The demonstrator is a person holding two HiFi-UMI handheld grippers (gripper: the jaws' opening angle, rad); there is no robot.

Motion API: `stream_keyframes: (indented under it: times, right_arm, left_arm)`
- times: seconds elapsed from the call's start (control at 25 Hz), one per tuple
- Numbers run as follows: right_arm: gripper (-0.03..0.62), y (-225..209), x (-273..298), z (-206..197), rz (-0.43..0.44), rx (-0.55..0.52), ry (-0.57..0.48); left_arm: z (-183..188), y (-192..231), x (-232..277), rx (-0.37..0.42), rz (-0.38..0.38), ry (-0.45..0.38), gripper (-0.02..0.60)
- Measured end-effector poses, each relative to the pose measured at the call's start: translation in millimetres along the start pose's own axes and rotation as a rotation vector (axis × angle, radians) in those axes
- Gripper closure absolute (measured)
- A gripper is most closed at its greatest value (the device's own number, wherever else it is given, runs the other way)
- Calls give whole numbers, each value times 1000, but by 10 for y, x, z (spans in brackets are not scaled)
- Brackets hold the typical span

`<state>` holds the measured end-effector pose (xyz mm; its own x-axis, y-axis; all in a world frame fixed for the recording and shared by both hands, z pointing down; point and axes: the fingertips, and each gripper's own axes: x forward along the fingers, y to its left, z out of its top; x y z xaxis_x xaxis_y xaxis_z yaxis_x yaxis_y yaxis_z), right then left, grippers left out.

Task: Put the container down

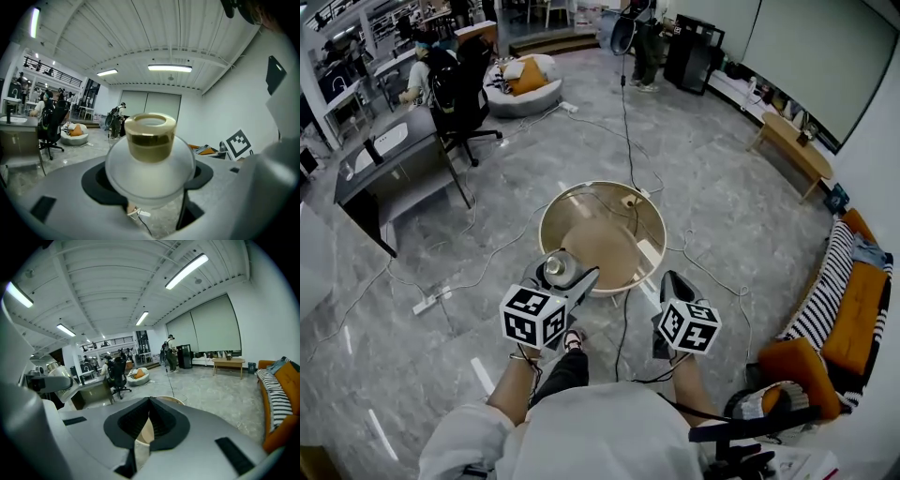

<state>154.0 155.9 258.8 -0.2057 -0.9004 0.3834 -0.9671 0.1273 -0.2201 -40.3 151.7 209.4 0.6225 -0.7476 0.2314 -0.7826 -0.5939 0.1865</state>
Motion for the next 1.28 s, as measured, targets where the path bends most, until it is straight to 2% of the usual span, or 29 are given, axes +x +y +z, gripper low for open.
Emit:
stream_keyframes:
  times: [0.36, 0.84, 1.04, 1.28]
  right_arm:
    - [571, 138, 879, 601, 6, -18, -28]
    - [571, 51, 1909, 933, -24, 45, -18]
    - [571, -98, 2157, 806, -46, 54, 38]
    - [571, -257, 2500, 722, -31, 63, 107]
  left_arm:
    - [404, 717, 596, 6, -4, -11, 244]
    - [741, 1469, 1374, 47, -42, 37, 244]
    - [654, 1686, 1688, 20, -38, 67, 244]
    - [457, 1832, 2001, -36, -19, 124, 244]
